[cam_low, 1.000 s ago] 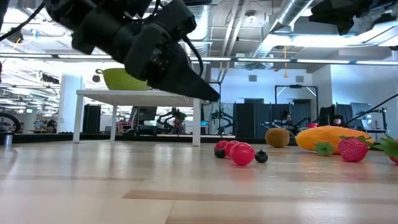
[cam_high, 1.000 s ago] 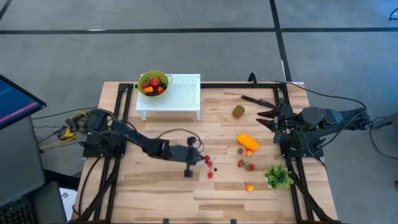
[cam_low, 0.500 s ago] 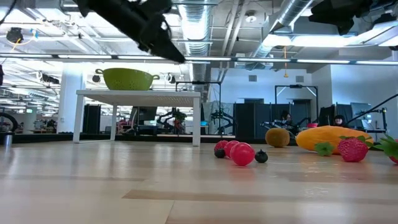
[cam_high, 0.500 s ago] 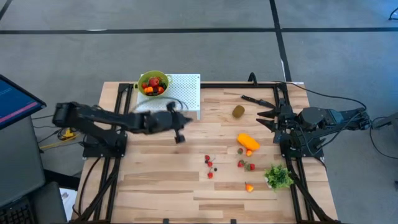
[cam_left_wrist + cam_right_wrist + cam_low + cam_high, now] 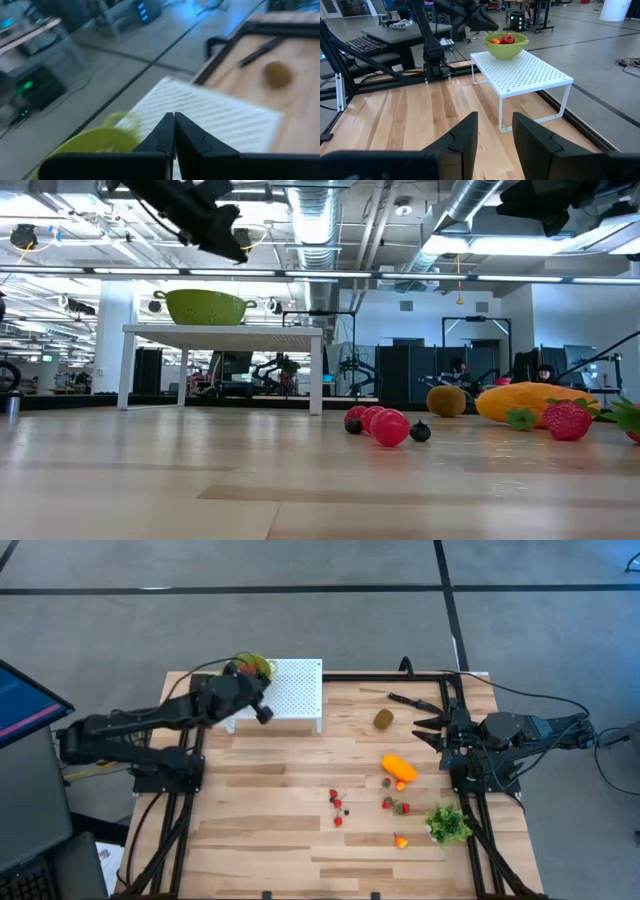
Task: Pick & Place Fruit
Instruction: Put the fruit stem into the green strainer bowl on the shelf, then put the raspberry into the green strainer bowl on the shelf
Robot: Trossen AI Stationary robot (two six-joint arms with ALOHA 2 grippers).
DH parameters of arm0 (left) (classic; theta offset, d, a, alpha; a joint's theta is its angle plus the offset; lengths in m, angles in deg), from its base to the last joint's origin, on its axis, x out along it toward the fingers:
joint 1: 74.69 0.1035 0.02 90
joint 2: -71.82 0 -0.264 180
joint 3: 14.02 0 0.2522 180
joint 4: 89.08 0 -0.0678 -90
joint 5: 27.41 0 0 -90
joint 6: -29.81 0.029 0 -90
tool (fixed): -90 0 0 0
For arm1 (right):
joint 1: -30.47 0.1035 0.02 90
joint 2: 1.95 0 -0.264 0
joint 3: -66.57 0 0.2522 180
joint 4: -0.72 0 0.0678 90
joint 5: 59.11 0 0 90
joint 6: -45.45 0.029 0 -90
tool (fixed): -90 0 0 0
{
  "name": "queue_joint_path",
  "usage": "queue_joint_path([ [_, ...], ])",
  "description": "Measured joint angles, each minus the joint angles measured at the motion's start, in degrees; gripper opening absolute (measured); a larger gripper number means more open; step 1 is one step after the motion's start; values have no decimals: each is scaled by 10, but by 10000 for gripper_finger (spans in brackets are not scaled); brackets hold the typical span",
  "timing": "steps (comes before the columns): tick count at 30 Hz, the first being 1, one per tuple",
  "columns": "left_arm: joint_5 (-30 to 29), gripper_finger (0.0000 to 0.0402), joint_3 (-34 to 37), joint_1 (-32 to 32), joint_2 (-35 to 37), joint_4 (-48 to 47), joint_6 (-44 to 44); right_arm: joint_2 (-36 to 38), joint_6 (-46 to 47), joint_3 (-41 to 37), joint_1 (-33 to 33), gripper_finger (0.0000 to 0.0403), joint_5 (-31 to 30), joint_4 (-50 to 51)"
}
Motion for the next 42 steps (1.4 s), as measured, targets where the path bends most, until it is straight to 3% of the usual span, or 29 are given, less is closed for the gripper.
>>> queue_joint_path([
  [7, 0, 0, 0, 102, -3, -62, -2, 0, 0, 0, 0, 116, 0, 0],
  [14, 0, 12, 0, 129, -7, -78, -5, 0, 0, 0, 0, 116, 0, 0],
  [27, 12, 150, 0, 95, -7, -78, -27, 0, 0, 0, 0, 116, 0, 0],
  [29, 49, 162, 0, 86, -7, -78, -62, 0, 0, 0, 0, 116, 0, 0],
  [33, 208, 168, 0, 56, -9, -74, -89, 0, 0, 0, 0, 116, 0, 0],
  [35, 255, 165, 0, 31, -15, -72, -91, 0, 0, 0, 0, 116, 0, 0],
  [42, 280, 155, 0, -88, -80, -59, -60, 0, 0, 0, 0, 116, 0, 0],
])
